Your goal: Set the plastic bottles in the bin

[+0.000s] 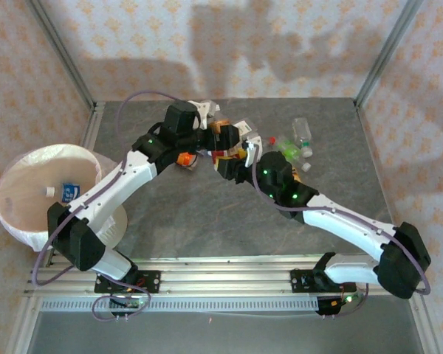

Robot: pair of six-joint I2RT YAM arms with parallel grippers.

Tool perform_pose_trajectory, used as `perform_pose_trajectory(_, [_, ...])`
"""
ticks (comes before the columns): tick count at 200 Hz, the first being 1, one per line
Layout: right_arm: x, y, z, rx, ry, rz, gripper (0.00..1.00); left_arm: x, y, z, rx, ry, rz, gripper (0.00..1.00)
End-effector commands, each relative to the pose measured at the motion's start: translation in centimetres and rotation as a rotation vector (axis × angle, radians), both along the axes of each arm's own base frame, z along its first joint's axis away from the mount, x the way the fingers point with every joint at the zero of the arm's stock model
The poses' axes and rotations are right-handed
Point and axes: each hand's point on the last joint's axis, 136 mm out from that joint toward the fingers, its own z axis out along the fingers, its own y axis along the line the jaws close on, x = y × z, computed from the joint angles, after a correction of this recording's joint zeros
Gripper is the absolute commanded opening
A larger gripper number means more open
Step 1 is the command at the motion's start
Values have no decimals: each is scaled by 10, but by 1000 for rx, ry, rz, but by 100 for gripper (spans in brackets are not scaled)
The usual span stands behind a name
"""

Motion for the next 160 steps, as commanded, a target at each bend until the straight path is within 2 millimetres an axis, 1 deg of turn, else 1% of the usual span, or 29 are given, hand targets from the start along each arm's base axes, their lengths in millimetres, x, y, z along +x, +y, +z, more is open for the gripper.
perform_pose_trajectory(1, [0,13,23,17,-72,64,42,0,-4,0,32,-16,-15,83])
perform_pose_trajectory(17, [1,16,21,14,-67,70,43,1,-1,1,38,-23,3,70])
perform_pose_trajectory(29, [1,18,21,14,-63,77,44,3,4,1,48,-27,28,65])
perform_pose_trajectory(36, [1,18,20,17,-57,78,46,3,5,1,50,-28,39,62])
perform_pose_trajectory(46, [2,17,20,20,-53,70,53,4,7,0,54,-27,51,57])
perform_pose_trajectory(53, [2,16,18,21,-46,61,60,5,9,-2,58,-25,65,55])
perform_pose_trajectory(75, [1,13,14,5,-43,58,78,11,20,-5,86,-26,134,56])
perform_pose_trajectory(80, [0,13,12,-6,-42,62,83,12,23,-4,91,-29,149,56])
perform_pose_trajectory(91, [-1,9,9,-21,-41,49,90,16,28,-3,97,-35,179,56])
perform_pose_trajectory(101, [0,4,7,-29,-42,25,95,18,32,-1,103,-42,203,55])
perform_pose_trajectory(106, [0,1,7,-30,-44,15,100,19,35,-1,107,-43,218,55])
perform_pose_trajectory(124, [-2,-6,9,-20,-63,-4,99,22,48,1,128,-62,275,55])
perform_pose_trajectory(138, [-3,-7,5,-25,-65,-3,99,24,61,6,143,-75,333,54])
perform_pose_trajectory(151, [1,-11,1,-23,-58,-39,99,25,75,12,162,-95,381,53])
perform_pose_trajectory(155, [-1,-16,10,-5,-75,-48,99,24,80,15,174,-107,396,54])
perform_pose_trajectory(160, [-1,-18,12,0,-83,-58,99,24,88,20,192,-121,420,54])
